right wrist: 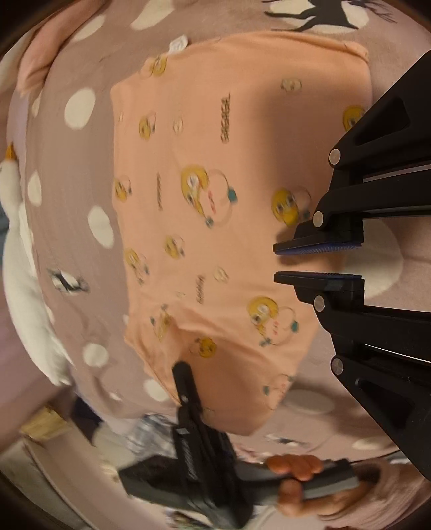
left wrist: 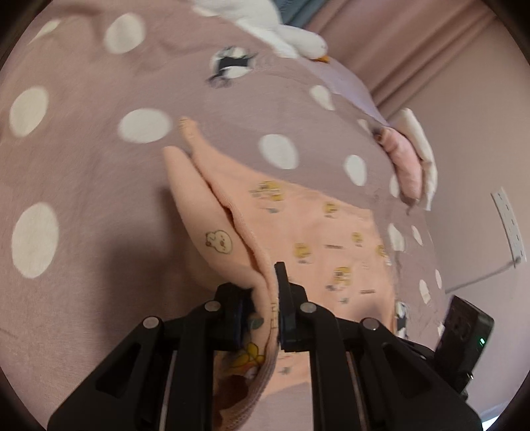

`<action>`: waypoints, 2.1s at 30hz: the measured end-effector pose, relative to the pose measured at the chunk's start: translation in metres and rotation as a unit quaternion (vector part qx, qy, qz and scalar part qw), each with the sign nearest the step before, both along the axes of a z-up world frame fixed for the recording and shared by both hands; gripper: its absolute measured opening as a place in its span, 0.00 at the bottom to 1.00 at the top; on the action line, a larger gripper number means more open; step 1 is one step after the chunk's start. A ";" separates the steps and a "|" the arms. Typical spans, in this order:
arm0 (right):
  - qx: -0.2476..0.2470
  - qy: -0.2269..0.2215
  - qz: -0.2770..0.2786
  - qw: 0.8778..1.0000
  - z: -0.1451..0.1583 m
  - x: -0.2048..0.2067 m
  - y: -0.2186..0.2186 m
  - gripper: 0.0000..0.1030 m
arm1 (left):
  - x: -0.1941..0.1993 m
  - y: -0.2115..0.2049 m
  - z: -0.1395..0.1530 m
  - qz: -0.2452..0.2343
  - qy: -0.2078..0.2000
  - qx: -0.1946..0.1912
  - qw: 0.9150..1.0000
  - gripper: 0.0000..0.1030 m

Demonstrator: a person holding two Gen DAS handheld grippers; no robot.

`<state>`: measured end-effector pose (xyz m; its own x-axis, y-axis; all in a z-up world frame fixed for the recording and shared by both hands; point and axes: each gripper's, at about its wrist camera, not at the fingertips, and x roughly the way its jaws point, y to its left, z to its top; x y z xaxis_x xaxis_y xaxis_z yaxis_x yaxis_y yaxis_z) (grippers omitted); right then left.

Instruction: Fold small clothes

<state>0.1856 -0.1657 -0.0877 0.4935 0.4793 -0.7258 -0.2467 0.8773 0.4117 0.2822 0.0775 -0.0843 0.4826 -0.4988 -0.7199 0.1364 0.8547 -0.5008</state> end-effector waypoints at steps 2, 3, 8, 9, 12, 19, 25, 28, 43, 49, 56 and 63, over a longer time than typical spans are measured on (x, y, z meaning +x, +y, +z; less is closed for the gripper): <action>0.018 -0.001 -0.015 1.000 0.003 0.005 -0.010 0.13 | 0.000 -0.018 0.006 -0.017 -0.005 0.001 1.000 0.15; 0.025 -0.002 -0.022 0.999 0.005 0.006 -0.015 0.13 | 0.000 -0.025 0.006 -0.023 -0.005 0.001 1.000 0.15; 0.060 0.005 -0.060 0.996 0.005 0.018 -0.039 0.13 | 0.001 -0.070 0.004 -0.071 0.005 0.000 0.997 0.17; 0.072 0.010 -0.071 0.995 0.003 0.021 -0.046 0.13 | 0.001 -0.077 0.000 -0.075 0.010 -0.004 0.997 0.18; 0.121 0.033 -0.094 0.988 -0.007 0.023 -0.065 0.13 | 0.004 -0.092 -0.013 -0.082 0.031 -0.018 0.996 0.27; 0.210 0.062 -0.125 0.968 -0.032 0.019 -0.091 0.26 | -0.002 -0.116 -0.023 -0.134 0.044 -0.033 0.989 0.48; 0.236 0.051 -0.123 0.963 -0.028 0.019 -0.091 0.43 | -0.007 -0.108 -0.017 -0.126 0.031 -0.037 0.991 0.48; 0.222 0.049 -0.112 0.967 -0.025 0.024 -0.084 0.47 | -0.016 -0.089 -0.019 -0.106 0.026 -0.040 0.993 0.48; 0.130 0.038 -0.069 0.988 -0.033 0.077 -0.029 0.47 | -0.055 -0.013 -0.032 -0.045 0.011 -0.002 0.999 0.48; 0.115 0.015 -0.084 0.990 -0.031 0.085 -0.032 0.09 | -0.057 -0.010 -0.033 -0.044 0.014 -0.005 0.999 0.48; 0.080 -0.051 -0.090 0.991 0.011 0.072 -0.057 0.08 | -0.053 -0.028 -0.025 -0.063 0.006 -0.003 0.998 0.48; -0.004 -0.042 -0.133 0.990 0.006 0.069 -0.104 0.08 | -0.044 -0.066 -0.022 -0.097 -0.002 0.002 0.995 0.48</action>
